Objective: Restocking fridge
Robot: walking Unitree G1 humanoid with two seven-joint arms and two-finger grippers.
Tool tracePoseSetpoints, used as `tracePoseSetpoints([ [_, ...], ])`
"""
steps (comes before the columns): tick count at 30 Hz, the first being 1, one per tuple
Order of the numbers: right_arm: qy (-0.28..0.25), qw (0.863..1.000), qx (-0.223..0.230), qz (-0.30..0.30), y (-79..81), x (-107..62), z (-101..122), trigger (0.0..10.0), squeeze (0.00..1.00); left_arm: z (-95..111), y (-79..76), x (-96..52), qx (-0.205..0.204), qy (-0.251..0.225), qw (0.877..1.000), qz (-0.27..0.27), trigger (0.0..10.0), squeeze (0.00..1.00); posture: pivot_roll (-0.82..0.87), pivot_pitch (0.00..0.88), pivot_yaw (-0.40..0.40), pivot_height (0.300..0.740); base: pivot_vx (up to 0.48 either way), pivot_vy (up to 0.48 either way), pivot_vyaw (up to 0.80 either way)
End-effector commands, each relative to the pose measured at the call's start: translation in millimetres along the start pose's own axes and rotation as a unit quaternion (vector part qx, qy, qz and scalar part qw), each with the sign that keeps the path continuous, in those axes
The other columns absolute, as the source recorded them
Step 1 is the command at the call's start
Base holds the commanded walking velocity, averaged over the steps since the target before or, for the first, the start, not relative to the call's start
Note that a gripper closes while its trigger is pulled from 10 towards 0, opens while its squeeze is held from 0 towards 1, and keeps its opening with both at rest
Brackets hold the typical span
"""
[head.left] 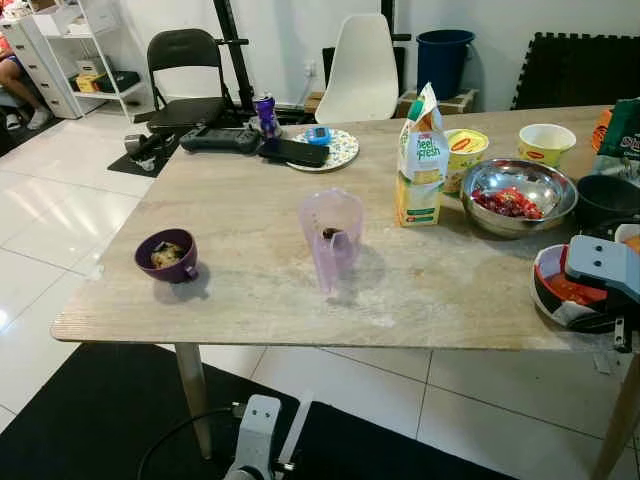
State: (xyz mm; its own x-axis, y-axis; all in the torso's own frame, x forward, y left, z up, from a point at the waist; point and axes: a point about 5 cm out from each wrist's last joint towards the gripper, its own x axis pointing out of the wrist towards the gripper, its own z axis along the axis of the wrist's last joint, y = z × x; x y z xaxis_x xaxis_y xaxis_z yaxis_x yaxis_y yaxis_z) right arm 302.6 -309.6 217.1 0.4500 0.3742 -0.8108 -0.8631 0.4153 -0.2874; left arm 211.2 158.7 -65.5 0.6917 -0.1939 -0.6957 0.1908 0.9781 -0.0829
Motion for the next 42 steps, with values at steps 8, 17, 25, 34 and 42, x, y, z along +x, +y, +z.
tracePoseSetpoints([
  [8,-0.031,0.997,-0.049,0.051,19.8,-10.4,25.5,0.0,0.0,-9.6,7.8,-4.5,0.0,0.013,1.0,0.012,10.0,0.0,-0.08,0.108,0.073,0.74,0.0,0.0,0.0],
  [17,-0.091,0.986,-0.095,0.106,51.2,-24.9,56.2,0.0,0.0,-11.6,8.4,-5.3,0.001,0.015,1.0,0.011,10.0,0.0,-0.09,0.101,0.079,0.74,0.0,0.0,0.0],
  [25,-0.089,0.968,-0.103,0.211,98.9,-20.9,57.6,0.0,0.0,-11.1,8.7,-4.9,0.007,0.018,1.0,0.007,10.0,0.0,-0.09,0.094,0.09,0.74,0.0,0.0,0.0],
  [34,0.014,0.964,-0.014,0.267,156.5,37.7,-7.4,0.0,0.0,-9.0,6.9,-3.7,0.012,0.016,1.0,0.005,10.0,0.0,-0.1,0.083,0.097,0.74,0.0,0.0,0.0],
  [42,0.028,0.977,0.057,0.204,164.7,76.8,-42.8,0.0,0.0,-4.2,6.4,-2.5,0.015,0.007,1.0,0.006,10.0,0.0,-0.09,0.078,0.097,0.74,0.0,0.0,0.0],
])
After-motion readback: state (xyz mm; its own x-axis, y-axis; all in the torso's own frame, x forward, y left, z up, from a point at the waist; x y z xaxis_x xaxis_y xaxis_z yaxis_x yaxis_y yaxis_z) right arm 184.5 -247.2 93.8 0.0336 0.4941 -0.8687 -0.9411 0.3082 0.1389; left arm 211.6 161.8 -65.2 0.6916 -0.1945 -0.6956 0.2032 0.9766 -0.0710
